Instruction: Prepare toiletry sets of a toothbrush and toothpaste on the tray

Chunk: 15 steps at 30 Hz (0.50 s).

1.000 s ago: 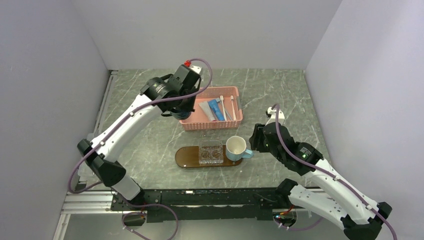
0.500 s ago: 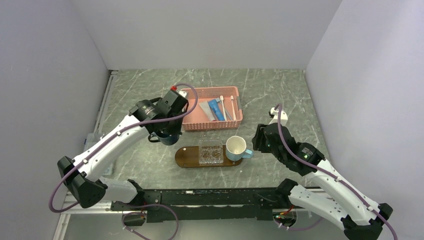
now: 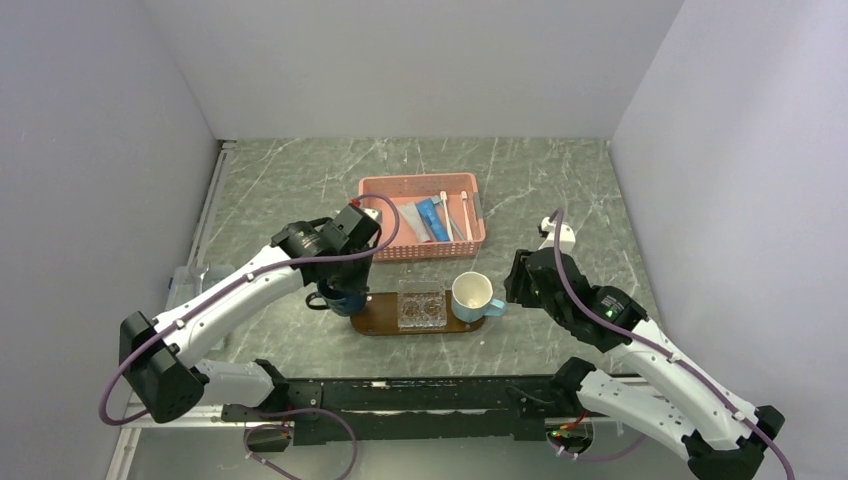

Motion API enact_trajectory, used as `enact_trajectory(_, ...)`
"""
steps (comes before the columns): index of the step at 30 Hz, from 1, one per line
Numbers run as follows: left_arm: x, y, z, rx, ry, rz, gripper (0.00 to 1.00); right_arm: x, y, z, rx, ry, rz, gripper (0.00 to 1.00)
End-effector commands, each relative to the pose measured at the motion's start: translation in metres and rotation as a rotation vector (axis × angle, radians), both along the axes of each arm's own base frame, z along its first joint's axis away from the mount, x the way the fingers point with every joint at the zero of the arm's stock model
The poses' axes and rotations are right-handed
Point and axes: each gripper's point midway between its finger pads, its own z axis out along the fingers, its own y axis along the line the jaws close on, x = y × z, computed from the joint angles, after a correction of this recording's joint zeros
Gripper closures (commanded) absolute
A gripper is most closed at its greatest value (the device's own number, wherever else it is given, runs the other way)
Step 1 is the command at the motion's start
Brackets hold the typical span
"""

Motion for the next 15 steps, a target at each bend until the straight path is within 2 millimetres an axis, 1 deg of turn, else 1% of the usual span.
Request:
enact_trajectory(1, 0.005, -0.018, 0.015, -0.103, -0.060, 0.004, 1.00, 0.002, -0.002, -0.001, 0.001, -0.010, -0.023, 0.51)
enact_trajectory(11, 0.002, -0.040, -0.001, -0.097, -0.031, -0.030, 1.00, 0.001, -0.003, -0.004, 0.000, -0.006, -0.022, 0.51)
enact_trajectory(15, 0.002, -0.046, -0.008, -0.072, -0.020, -0.039, 1.00, 0.000, -0.004, -0.003, 0.001, -0.008, -0.020, 0.51)
